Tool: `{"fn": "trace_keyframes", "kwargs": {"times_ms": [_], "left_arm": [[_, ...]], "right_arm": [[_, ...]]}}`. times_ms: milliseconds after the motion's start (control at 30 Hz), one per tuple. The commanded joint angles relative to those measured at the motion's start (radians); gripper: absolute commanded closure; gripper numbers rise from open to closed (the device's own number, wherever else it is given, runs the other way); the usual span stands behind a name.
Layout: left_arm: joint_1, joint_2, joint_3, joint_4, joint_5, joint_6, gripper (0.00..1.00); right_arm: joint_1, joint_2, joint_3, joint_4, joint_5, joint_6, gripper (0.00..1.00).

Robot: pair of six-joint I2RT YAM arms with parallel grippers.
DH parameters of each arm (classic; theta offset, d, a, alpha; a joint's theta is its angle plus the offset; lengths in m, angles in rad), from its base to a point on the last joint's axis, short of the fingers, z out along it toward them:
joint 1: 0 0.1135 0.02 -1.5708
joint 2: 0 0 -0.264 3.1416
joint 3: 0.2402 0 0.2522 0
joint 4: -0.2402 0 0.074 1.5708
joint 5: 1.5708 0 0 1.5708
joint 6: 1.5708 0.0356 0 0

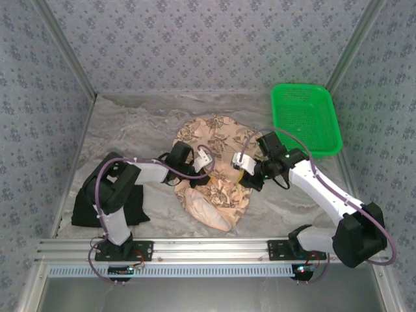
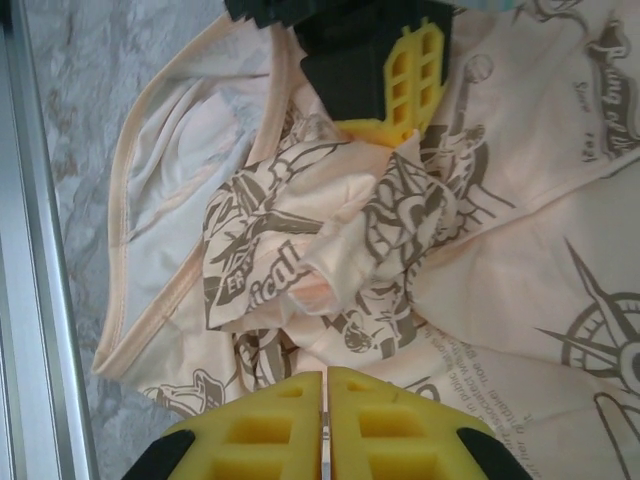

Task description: Fold the inside-out t-shirt

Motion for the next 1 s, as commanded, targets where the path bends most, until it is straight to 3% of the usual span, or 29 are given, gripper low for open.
{"fn": "trace_keyframes", "kwargs": {"times_ms": [0,133,367,467,600,667,700,800,833,900,967], "left_arm": [[0.009,-0.065,-0.002,0.005,-0.018,-0.022,0.83],[0.029,-0.157,0.010,-0.041,-0.015,-0.114,0.62],[0.021,-0.339,-0.020,-0.131,0.034,-0.175,0.60],[-0.003,-0.371,-0.036,-0.161,0.017,-0.182,0.60],[-0.013,-0.389,-0.068,-0.125,-0.001,-0.231,0.60],[-0.014,-0.390,-0.078,-0.109,-0.002,-0.243,0.60],[-0.018,-0.391,-0.077,-0.110,-0.002,-0.243,0.60],[-0.044,-0.403,-0.079,-0.099,-0.001,-0.241,0.60],[-0.062,-0.408,-0.085,-0.090,-0.003,-0.233,0.60],[-0.095,-0.409,-0.091,-0.078,-0.010,-0.215,0.60],[-0.116,-0.403,-0.091,-0.076,-0.021,-0.204,0.60]], "right_arm": [[-0.018,0.033,-0.009,0.100,-0.092,0.103,0.88],[-0.010,0.077,-0.003,0.170,-0.076,0.202,0.77],[-0.001,0.001,-0.090,0.142,-0.057,0.148,0.58],[0.028,-0.014,-0.095,0.015,-0.073,-0.083,0.38],[0.125,0.027,-0.089,0.116,0.069,-0.091,0.35],[0.148,0.073,-0.078,0.179,0.110,-0.074,0.40],[0.147,0.097,-0.064,0.188,0.109,-0.068,0.47],[0.111,0.139,-0.011,0.156,0.071,-0.057,0.82],[0.112,0.139,-0.002,0.138,0.068,-0.081,0.88],[0.119,0.130,0.012,0.114,0.053,-0.119,0.98],[0.111,0.123,0.029,0.112,-0.042,-0.123,1.00]]}}
